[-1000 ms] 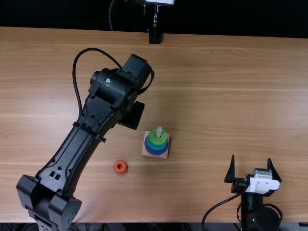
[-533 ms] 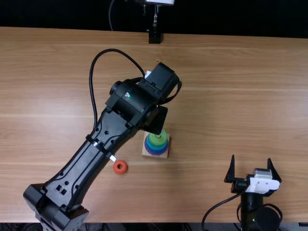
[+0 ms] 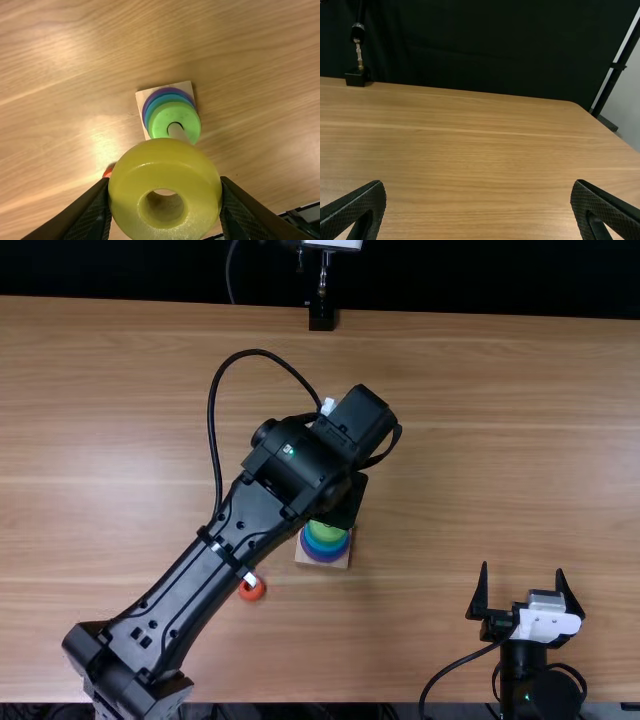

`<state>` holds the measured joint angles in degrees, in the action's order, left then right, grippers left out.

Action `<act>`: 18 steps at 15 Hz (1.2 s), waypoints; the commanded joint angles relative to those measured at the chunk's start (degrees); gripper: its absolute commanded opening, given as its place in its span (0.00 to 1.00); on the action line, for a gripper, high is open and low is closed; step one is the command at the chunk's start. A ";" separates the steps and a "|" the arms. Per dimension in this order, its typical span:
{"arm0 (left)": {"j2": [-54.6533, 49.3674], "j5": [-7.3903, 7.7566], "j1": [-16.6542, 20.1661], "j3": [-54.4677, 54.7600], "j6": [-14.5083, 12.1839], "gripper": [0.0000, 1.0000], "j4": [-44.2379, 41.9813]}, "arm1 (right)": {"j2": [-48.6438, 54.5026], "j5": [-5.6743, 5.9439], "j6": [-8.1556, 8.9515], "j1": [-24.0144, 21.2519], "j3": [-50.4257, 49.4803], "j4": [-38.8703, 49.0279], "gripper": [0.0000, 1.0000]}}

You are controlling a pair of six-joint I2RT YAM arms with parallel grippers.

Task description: Build the Hanoi tower: stack the rings onto the peg from bottom to top in this color order: purple, dark blue, light blue, dark green, light green, yellow, orange.

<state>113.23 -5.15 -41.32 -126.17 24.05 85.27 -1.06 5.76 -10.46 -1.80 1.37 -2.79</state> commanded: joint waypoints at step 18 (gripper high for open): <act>5.77 0.51 -1.92 -0.48 1.79 0.75 -0.06 | 1.06 -0.27 0.02 -0.31 -0.49 0.19 1.00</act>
<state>117.91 -5.10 -43.48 -126.15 25.54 85.30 -1.06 5.76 -10.44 -1.80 1.37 -2.79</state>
